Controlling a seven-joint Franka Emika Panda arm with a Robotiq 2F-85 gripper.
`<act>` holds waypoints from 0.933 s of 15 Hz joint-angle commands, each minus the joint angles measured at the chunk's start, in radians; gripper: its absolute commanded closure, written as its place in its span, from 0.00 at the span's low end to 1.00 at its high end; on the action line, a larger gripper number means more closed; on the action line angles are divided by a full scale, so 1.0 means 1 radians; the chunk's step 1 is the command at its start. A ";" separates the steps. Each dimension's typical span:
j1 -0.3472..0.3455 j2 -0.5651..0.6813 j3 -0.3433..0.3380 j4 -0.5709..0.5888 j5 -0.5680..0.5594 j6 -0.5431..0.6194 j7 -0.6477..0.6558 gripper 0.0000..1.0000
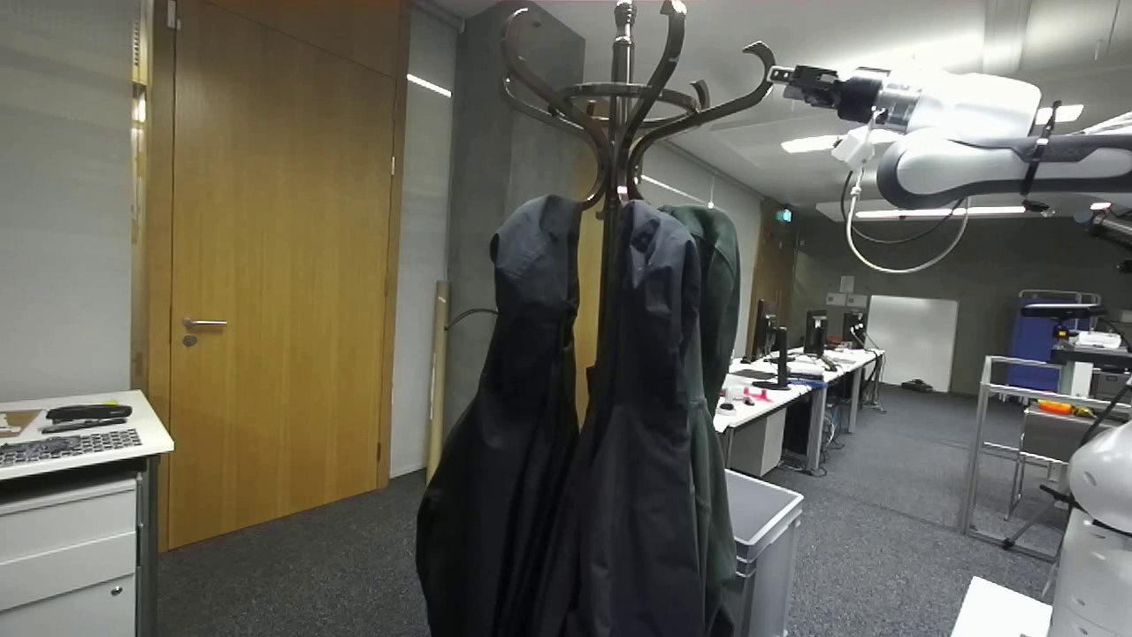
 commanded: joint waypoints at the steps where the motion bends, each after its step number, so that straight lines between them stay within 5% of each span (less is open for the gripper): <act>1: -0.009 0.024 -0.019 0.036 -0.009 0.000 -0.030 0.00; 14: -0.019 0.043 -0.048 0.051 -0.009 0.000 -0.034 0.00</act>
